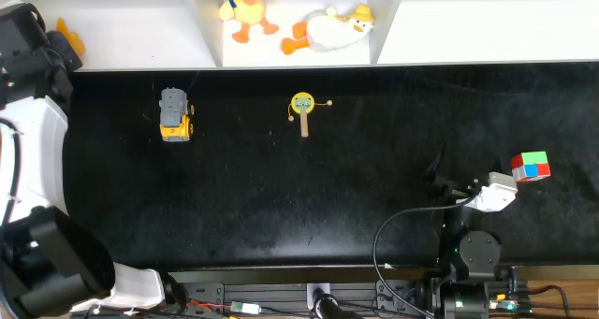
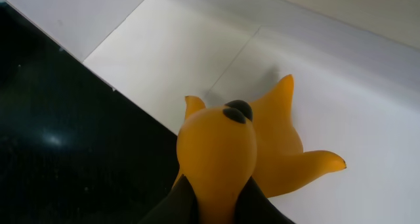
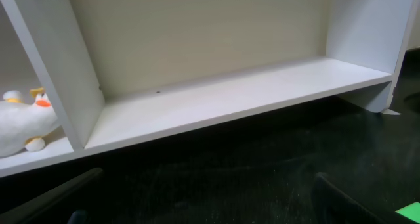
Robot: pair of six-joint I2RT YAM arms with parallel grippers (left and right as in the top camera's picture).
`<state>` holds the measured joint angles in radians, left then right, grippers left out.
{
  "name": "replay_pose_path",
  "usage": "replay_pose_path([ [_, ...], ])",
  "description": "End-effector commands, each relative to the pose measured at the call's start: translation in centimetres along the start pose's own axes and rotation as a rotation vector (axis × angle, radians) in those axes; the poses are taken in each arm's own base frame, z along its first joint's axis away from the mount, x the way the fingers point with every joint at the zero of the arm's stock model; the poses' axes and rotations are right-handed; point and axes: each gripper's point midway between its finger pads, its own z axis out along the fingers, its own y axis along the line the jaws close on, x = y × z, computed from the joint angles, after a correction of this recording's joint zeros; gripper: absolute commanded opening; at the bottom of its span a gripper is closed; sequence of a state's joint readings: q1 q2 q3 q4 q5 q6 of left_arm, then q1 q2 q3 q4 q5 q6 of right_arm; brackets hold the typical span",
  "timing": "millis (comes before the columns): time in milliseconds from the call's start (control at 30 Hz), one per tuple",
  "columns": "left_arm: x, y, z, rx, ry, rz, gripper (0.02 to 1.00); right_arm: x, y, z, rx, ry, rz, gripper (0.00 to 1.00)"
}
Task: Store Toys
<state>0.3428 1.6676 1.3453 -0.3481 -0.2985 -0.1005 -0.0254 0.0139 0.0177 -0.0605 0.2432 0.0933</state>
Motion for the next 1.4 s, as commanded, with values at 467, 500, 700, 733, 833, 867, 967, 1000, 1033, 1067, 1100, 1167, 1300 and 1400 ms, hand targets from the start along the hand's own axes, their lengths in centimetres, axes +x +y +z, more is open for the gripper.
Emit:
replay_pose_path([
  [467,-2.4,1.0,-2.5,0.006,-0.067,-0.004,0.115,0.2,-0.1,0.0,0.002,-0.004,-0.003,0.993],
  [500,-2.4,0.9,-2.5,0.006,-0.068,-0.002,0.115,0.2,-0.1,0.0,0.002,-0.004,-0.003,0.993],
  [700,-1.5,0.5,-1.2,0.012,-0.039,0.006,0.115,0.2,-0.1,0.0,0.002,-0.004,-0.003,0.996],
  [733,-1.4,0.4,-1.0,0.016,-0.037,0.007,0.115,0.2,-0.1,0.0,0.002,-0.004,-0.003,0.996],
  [833,-1.5,0.1,-0.6,0.024,-0.045,0.004,0.115,0.2,-0.1,0.0,0.002,-0.004,-0.003,0.996],
  [867,-1.6,0.1,-0.5,0.024,-0.048,0.003,0.115,0.2,-0.1,0.0,0.002,-0.004,-0.003,0.993],
  [967,-1.6,-0.1,-0.3,0.032,-0.050,0.002,0.115,0.2,-0.1,0.0,0.002,-0.004,-0.003,0.993],
  [1000,-1.4,-0.2,-0.1,0.032,-0.045,0.004,0.115,0.2,-0.1,0.0,0.002,-0.004,-0.003,0.996],
  [1033,-1.2,-0.3,0.1,0.036,-0.038,0.006,0.115,0.2,-0.1,0.0,0.002,-0.004,-0.003,0.996],
  [1067,-1.1,-0.5,0.3,0.043,-0.034,0.007,0.115,0.2,-0.1,0.0,0.002,-0.004,-0.003,0.996],
  [1100,-0.9,-0.6,0.5,0.049,-0.028,0.009,0.115,0.2,-0.1,0.0,0.002,-0.004,-0.003,0.996],
  [1167,-0.5,-0.7,0.9,0.048,-0.017,0.010,0.117,0.2,-0.1,0.0,0.002,-0.004,-0.003,0.998],
  [1300,0.1,-1.2,1.7,0.065,-0.002,0.012,0.117,0.2,-0.1,0.0,0.002,-0.004,-0.003,0.996],
  [1400,-0.1,-1.3,1.9,0.066,-0.012,0.010,0.117,0.2,-0.1,0.0,0.002,-0.004,-0.003,0.993],
])
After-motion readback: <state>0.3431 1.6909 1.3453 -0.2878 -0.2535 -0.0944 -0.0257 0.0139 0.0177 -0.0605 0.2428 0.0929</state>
